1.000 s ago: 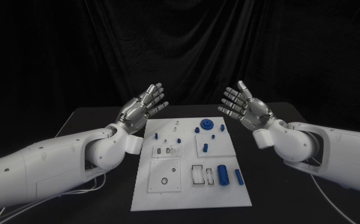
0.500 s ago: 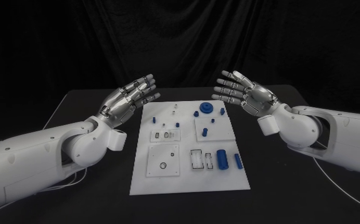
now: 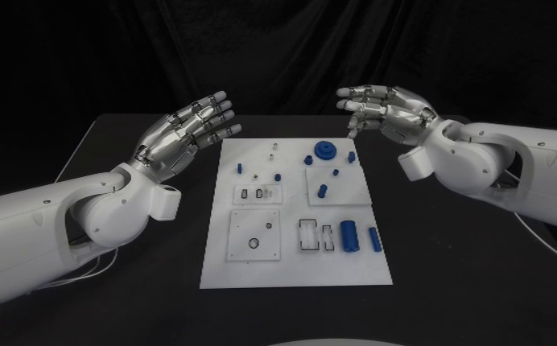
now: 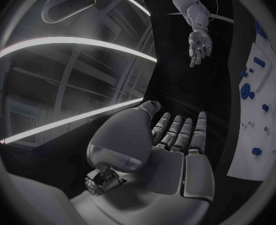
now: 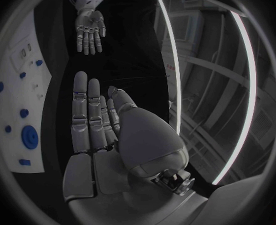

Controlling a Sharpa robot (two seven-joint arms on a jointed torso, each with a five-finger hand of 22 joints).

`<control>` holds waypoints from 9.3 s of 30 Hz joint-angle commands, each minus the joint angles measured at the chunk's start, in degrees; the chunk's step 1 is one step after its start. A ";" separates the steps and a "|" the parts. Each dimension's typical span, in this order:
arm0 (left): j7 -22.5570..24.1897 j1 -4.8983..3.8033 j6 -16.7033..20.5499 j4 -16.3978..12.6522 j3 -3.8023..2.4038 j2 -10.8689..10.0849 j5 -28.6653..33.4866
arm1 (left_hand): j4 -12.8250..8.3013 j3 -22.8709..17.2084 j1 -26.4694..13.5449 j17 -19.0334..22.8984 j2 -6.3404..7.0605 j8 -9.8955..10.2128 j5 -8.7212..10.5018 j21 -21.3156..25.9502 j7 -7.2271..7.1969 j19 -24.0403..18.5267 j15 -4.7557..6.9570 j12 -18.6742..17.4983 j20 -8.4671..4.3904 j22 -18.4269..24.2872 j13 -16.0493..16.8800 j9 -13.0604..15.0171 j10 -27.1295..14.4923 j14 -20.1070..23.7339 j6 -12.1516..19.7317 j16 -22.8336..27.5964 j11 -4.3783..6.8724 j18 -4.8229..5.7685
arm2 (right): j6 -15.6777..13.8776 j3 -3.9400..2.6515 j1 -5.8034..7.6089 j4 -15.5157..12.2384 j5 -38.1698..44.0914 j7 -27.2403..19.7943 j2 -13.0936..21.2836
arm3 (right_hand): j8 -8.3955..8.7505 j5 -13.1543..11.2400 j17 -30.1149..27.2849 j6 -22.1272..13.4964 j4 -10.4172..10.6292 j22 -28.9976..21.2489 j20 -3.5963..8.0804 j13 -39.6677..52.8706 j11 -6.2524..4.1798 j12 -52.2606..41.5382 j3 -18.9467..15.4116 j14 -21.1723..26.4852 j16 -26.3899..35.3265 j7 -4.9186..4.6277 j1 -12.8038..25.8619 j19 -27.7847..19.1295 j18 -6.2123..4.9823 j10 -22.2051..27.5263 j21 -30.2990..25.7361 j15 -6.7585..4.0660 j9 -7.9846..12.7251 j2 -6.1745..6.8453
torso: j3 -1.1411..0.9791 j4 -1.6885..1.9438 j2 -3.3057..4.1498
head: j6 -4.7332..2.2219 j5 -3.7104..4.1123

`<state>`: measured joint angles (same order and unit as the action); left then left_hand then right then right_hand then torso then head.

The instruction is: Assemble the parts on the task board

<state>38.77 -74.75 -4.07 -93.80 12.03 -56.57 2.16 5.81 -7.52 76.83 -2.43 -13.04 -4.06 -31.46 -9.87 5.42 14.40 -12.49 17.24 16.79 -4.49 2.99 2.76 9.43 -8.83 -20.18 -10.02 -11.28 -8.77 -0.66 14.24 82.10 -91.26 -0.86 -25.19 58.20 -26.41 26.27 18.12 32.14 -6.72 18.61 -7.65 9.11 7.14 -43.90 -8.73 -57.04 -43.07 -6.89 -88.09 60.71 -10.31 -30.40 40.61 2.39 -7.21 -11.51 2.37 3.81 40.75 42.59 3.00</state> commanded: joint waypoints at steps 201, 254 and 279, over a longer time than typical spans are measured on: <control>8.20 -1.99 -3.36 -2.56 0.07 -1.23 0.00 | -0.45 -5.02 -2.68 -0.10 0.48 -0.54 -0.58 0.47 1.63 -0.52 -1.86 1.62 0.02 0.53 0.09 0.28 0.26 -0.45 -1.70 -1.83 -2.47 2.41 | -18.44 -0.82 1.01 21.67 95.58 28.94 -27.81 | 19.60 -14.18 50.93 25.95 8.27 58.58 1.41 -5.08 -2.42 30.43 29.18 -28.17 -37.30 -1.32 5.21 22.00 7.14 -32.70 43.07 -2.24 -6.02 14.79 | 3.87 3.08 6.64 | -0.85 1.88; 7.26 -1.97 -3.05 -3.02 0.07 -2.57 0.75 | -0.44 -5.62 -2.95 -0.06 0.54 -0.56 -0.50 0.50 1.87 -0.55 -1.94 1.61 0.01 0.56 0.07 0.30 0.08 -0.20 -1.79 -1.79 -2.69 2.62 | -14.24 -0.24 5.06 7.81 89.31 34.33 -7.58 | 22.44 -17.44 71.88 20.40 15.62 61.67 3.27 80.89 -5.34 -46.10 19.05 -32.96 -46.93 -0.15 14.32 22.88 7.59 -59.60 42.81 -4.29 -1.85 15.62 | 3.86 2.75 6.58 | -1.17 2.22; 6.97 -1.92 -3.50 -2.73 0.07 -2.36 0.76 | -0.45 -5.83 -3.02 -0.01 0.55 -0.57 -0.52 0.56 1.91 -0.64 -1.90 1.64 0.00 0.59 0.07 0.30 0.05 0.05 -1.78 -1.59 -2.71 2.66 | -13.58 -0.18 1.39 11.33 88.97 34.99 -8.42 | 22.82 -15.54 71.88 17.84 14.28 65.58 3.00 80.89 -5.08 -46.10 17.92 -32.96 -46.93 -0.50 13.12 25.07 8.51 -59.60 45.38 -4.01 -0.06 15.35 | 3.88 2.70 6.57 | -0.95 2.46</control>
<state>38.93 -76.68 -6.86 -96.48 12.15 -59.03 2.72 5.41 -13.06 74.28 -2.46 -12.43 -4.30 -31.95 -9.49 7.17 13.86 -14.34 18.57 16.69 -3.95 3.00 2.98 9.32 -9.02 -21.91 -11.52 -13.65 -7.06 -14.69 14.09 83.65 -80.00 88.14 8.60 49.81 -3.87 10.99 74.94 50.22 7.71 74.93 -4.40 74.93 1.84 -89.85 9.27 -83.89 -89.86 -7.32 -74.58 83.75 -2.22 -83.74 86.31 -1.79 -7.22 3.65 6.24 6.53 47.31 41.64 5.52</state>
